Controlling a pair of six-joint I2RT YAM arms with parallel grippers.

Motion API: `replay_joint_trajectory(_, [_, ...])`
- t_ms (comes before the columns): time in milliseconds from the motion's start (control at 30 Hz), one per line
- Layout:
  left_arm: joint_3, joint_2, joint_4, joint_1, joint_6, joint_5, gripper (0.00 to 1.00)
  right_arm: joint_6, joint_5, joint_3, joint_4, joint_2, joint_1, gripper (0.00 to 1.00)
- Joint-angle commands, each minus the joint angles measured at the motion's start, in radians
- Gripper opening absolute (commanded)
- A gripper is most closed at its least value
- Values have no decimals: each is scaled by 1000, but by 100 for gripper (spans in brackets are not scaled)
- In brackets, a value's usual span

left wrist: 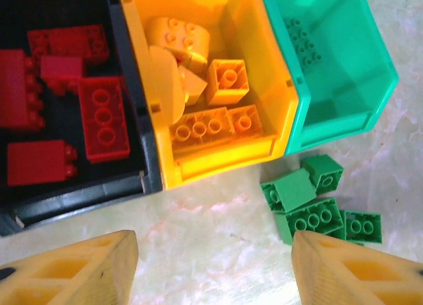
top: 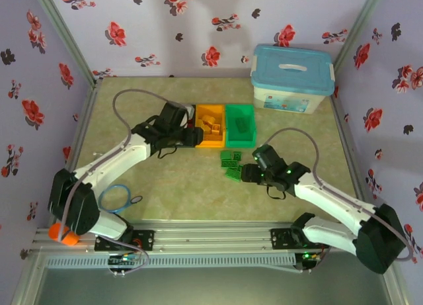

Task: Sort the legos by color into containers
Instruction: Move the lego to the bottom-center of the table.

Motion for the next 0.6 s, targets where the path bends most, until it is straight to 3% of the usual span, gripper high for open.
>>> replay_joint_trajectory(0, [-75,-74,64,-6,-39,6,63,-23,-36,48,47,65,28,67])
replay_joint_trajectory(567, [-344,-290,84,-6,-101,-45,62,-69,-22,211,74,354,92,66])
